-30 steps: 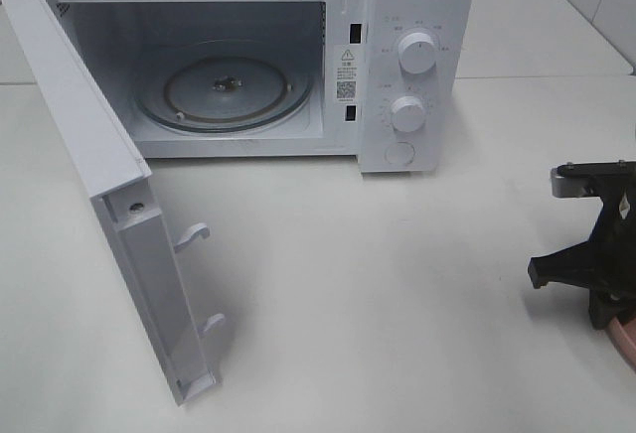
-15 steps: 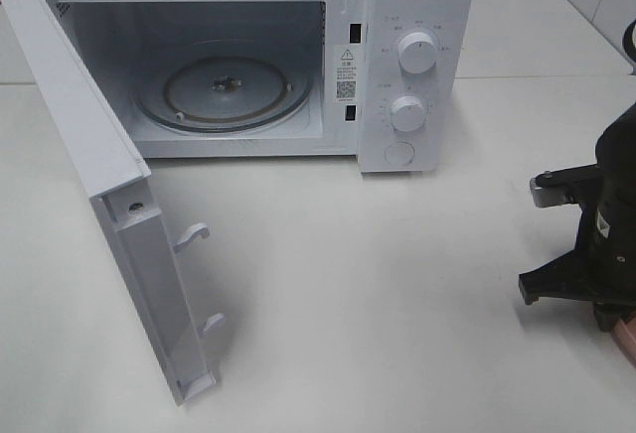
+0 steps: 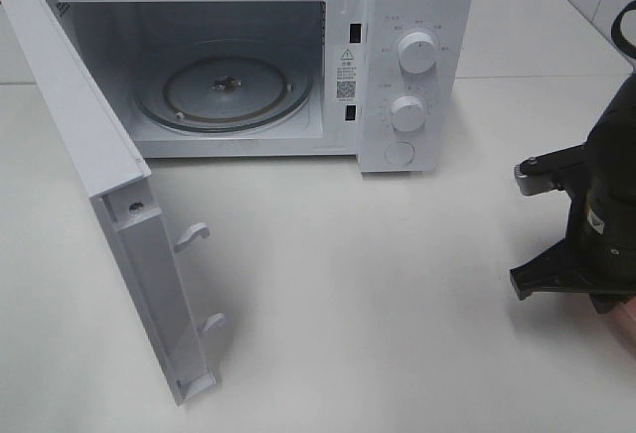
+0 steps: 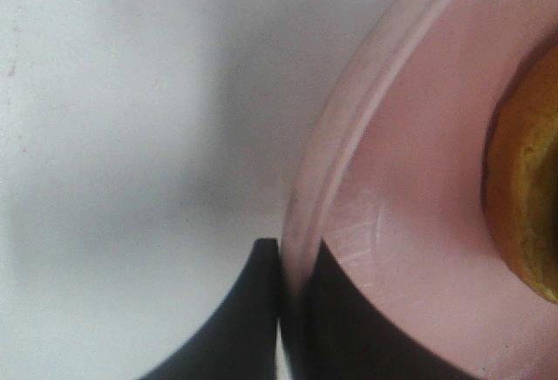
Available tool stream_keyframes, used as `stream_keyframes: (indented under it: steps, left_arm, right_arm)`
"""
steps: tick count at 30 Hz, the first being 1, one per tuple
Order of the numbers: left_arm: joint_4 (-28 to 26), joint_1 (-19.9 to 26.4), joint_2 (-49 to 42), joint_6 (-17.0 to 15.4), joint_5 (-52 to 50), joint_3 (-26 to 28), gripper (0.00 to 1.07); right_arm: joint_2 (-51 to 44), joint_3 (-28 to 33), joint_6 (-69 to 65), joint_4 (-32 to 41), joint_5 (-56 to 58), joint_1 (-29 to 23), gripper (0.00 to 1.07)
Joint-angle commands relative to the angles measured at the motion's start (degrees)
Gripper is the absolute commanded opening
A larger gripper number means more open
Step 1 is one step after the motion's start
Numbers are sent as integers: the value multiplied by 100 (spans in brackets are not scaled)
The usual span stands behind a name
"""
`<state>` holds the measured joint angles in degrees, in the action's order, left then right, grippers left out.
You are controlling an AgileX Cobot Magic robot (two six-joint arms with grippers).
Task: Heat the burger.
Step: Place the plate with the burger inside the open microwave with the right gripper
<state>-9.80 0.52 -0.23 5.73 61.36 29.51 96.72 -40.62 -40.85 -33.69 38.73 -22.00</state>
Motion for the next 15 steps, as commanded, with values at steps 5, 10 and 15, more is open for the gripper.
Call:
stream_keyframes:
  steps: [5, 10, 15]
  left_arm:
    - [-63, -6, -103, 6, -11, -6, 98]
    - [-63, -6, -103, 6, -11, -6, 98]
    - [-63, -6, -103, 6, -11, -6, 98]
  right_arm:
    - [-309, 17, -29, -332, 613, -327, 0]
    - [-504, 17, 40, -309, 888, -470, 0]
    - [-773, 17, 258, -281, 1197, -504, 0]
